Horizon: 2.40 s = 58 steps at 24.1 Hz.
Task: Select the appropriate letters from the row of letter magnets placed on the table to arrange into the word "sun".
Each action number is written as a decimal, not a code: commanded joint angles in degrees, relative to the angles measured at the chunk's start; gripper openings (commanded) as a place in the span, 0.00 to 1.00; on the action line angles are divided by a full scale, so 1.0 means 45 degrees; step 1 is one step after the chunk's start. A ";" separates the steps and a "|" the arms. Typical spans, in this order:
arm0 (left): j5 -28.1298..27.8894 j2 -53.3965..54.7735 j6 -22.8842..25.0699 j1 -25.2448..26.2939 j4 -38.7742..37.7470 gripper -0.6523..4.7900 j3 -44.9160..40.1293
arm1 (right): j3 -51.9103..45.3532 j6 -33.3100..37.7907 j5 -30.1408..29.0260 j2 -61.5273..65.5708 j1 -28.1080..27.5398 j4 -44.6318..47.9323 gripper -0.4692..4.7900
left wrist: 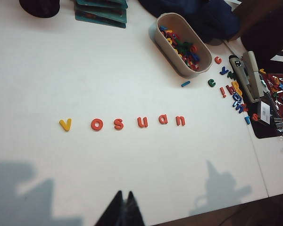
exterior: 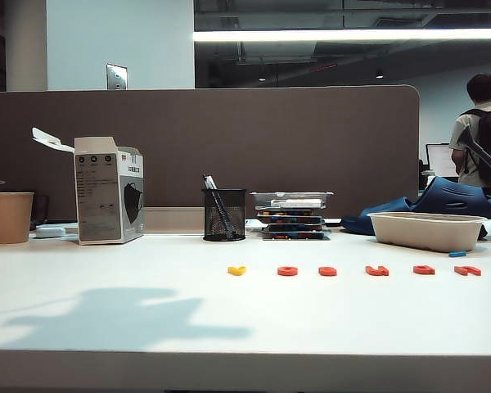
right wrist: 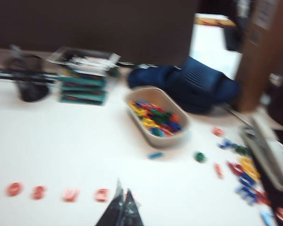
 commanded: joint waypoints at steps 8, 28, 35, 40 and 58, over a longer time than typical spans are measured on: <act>-0.0078 -0.0039 0.0053 0.0000 0.0083 0.11 0.0039 | 0.4260 0.1943 -0.0486 0.7907 0.3959 -0.0529 0.10; -0.0078 -0.0034 0.0053 0.0000 0.0112 0.11 0.0039 | 0.6776 0.4080 0.0359 1.7048 0.5527 0.0068 0.48; -0.0078 -0.0039 0.0053 0.0000 0.0083 0.11 0.0039 | 0.6771 0.4095 0.0656 1.7456 0.5547 0.0126 0.48; -0.0078 -0.0039 0.0063 0.0000 0.0063 0.11 0.0039 | 0.6781 0.4099 0.0918 1.7782 0.5615 0.0306 0.48; -0.0087 -0.0039 0.0107 0.0000 -0.0039 0.11 0.0039 | 0.6771 0.4114 0.1438 1.8476 0.5702 0.0165 0.48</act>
